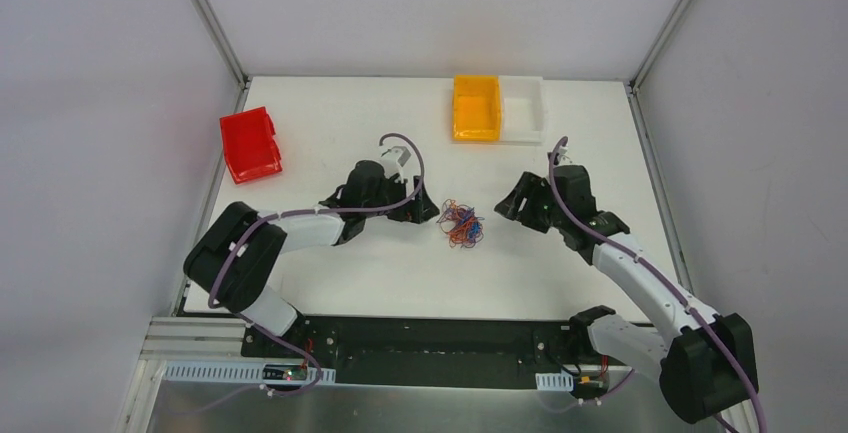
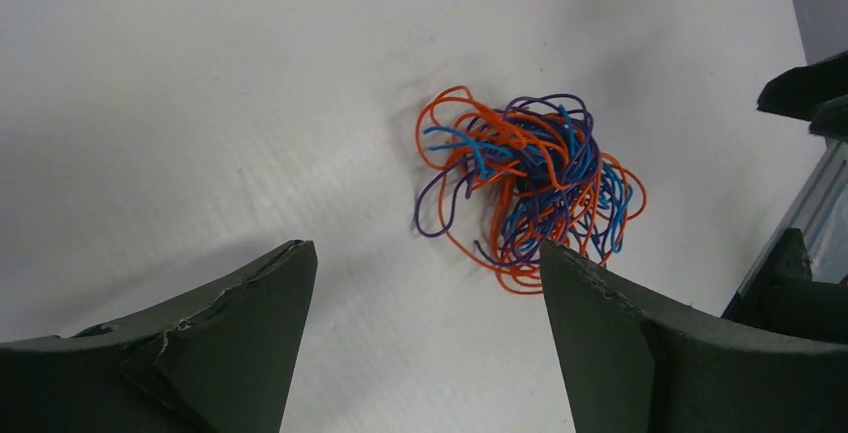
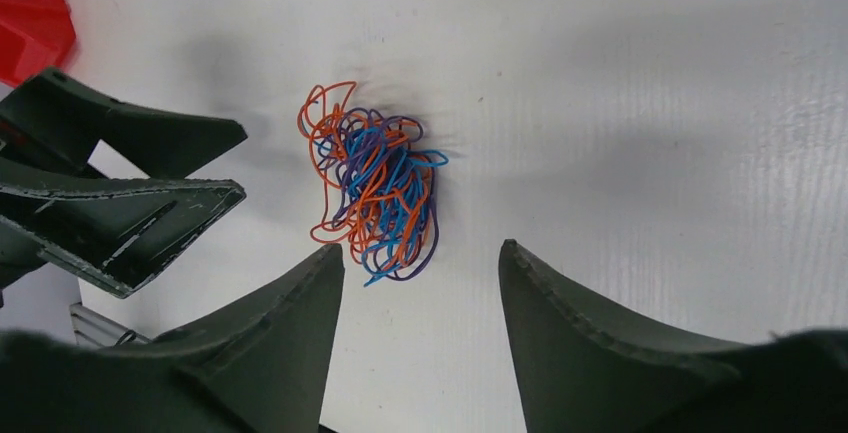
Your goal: Untangle the cables
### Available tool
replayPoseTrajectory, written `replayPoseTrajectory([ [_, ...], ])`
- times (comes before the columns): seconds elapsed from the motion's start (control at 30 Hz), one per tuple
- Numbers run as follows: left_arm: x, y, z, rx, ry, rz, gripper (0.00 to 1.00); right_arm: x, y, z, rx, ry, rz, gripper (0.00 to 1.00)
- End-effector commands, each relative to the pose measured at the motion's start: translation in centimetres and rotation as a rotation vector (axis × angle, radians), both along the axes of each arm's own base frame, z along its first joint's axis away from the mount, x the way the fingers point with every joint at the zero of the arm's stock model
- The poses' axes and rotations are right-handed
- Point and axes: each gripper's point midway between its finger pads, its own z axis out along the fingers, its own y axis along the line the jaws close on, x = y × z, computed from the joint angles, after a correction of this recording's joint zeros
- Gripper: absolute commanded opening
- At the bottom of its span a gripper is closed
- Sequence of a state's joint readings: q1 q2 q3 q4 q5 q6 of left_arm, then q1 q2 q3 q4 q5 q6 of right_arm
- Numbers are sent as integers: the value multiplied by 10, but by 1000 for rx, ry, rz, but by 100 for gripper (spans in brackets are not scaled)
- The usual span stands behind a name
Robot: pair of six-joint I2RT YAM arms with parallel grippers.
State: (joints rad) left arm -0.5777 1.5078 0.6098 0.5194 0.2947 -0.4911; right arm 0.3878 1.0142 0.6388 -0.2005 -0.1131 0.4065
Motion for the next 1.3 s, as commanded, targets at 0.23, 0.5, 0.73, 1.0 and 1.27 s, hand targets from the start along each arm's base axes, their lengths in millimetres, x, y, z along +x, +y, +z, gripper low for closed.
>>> replayPoseTrajectory([
  [0.23, -1, -49, 19, -109, 18, -209, 82, -14, 11, -27, 23, 49, 84, 69],
  [0.5, -4, -49, 22, -90, 6, -244, 82, -8, -26, -20, -8, 0, -179, 100],
  [0.73, -4, -54, 21, -139, 29, -224, 82, -29, -34, -25, 44, 61, -242, 90],
  [1.0, -12, -53, 0, -195, 97, -176, 82, -33, -17, -37, 132, -22, -162, 79],
  [1.27, -6, -62, 12, -227, 103, -176, 82, -13, 9, -14, 104, 14, -52, 74],
])
